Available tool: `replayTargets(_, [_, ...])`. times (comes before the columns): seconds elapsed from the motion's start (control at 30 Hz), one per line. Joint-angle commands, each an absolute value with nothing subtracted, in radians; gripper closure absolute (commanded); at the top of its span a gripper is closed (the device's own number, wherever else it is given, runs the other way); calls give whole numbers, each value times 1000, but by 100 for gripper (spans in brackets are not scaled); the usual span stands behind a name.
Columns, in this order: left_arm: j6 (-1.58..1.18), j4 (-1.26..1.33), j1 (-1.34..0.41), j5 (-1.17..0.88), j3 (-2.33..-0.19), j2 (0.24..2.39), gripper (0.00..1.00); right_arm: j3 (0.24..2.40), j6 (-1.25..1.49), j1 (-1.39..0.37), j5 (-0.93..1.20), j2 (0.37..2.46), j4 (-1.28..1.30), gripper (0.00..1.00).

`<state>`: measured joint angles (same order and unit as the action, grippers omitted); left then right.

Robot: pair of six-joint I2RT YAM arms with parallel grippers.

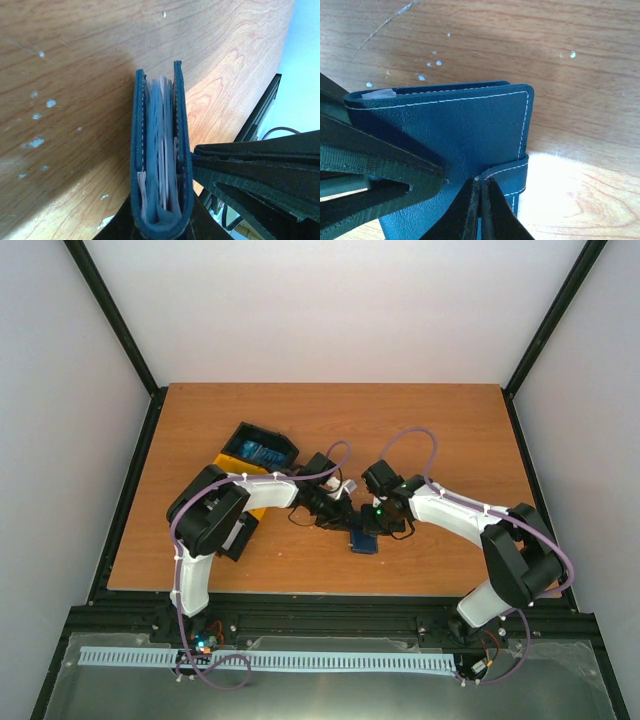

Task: Put the credit cards into the card holder
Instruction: Close the card holder at the center of the board.

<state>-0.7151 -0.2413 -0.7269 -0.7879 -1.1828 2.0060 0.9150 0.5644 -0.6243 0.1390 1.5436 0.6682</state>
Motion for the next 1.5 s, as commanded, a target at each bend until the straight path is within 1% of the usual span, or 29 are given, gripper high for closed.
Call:
replayTargets(0.0, [-702,-279,-732,-740,-1187,2032,99,905,552,-634,156,1564,640,97])
replayTargets(0.67, [-695,-279,-731,-743,-1189,2040,99,890,569,-644,203,1608,579,97])
replayTargets(1.17, [-696,-269,-739,-748,-1181,2054,99,893,623,-689,249,1670,509,97])
replayTargets(1.47, [-699,-273,-741,-739,-1180,2051,99,894,661,-705,274,1645,535,97])
